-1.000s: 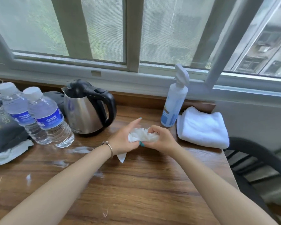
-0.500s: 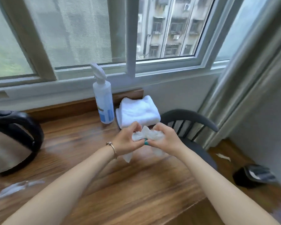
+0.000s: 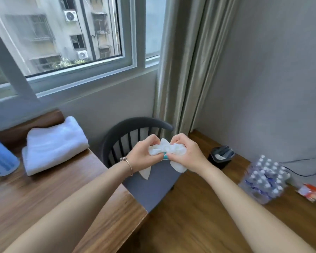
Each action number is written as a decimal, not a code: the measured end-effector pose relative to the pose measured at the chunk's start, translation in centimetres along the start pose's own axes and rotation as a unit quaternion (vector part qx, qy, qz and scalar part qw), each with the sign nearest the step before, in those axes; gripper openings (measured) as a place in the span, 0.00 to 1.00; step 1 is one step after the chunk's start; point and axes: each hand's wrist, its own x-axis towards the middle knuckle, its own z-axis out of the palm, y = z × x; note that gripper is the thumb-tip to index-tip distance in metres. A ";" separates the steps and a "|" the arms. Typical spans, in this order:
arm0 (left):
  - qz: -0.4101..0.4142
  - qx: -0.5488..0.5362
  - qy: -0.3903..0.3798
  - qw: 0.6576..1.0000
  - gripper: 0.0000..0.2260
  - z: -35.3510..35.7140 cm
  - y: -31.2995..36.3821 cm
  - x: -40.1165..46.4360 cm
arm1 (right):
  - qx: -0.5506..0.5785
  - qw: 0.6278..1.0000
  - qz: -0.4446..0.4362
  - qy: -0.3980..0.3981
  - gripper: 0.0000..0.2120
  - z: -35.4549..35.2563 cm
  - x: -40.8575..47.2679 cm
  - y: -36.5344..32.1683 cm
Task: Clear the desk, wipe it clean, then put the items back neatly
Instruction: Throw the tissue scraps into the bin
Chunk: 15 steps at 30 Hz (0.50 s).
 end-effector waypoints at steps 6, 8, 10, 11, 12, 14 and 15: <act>0.035 0.017 -0.078 0.996 0.11 8.7 4.6 7.8 | 0.006 0.999 0.037 0.036 0.18 -9.0 -1.4 6.6; 0.052 0.018 -0.098 0.994 0.11 11.6 6.3 10.2 | 0.005 0.997 0.052 0.056 0.16 -12.0 -2.0 9.0; 0.066 0.012 -0.110 0.992 0.11 14.3 7.9 12.2 | 0.009 0.995 0.063 0.078 0.15 -14.9 -2.5 10.9; 0.075 0.008 -0.113 0.991 0.11 15.5 8.7 13.2 | 0.013 0.994 0.067 0.091 0.14 -16.2 -2.7 11.9; 0.084 0.003 -0.115 0.990 0.12 16.7 9.4 14.1 | 0.017 0.992 0.072 0.103 0.13 -17.4 -3.0 12.7; 0.106 -0.012 -0.115 0.988 0.12 19.0 10.6 15.8 | 0.031 0.988 0.084 0.126 0.12 -19.6 -3.4 14.3; 0.118 -0.018 -0.115 0.986 0.12 20.2 11.1 16.7 | 0.038 0.986 0.089 0.138 0.12 -20.6 -3.6 15.0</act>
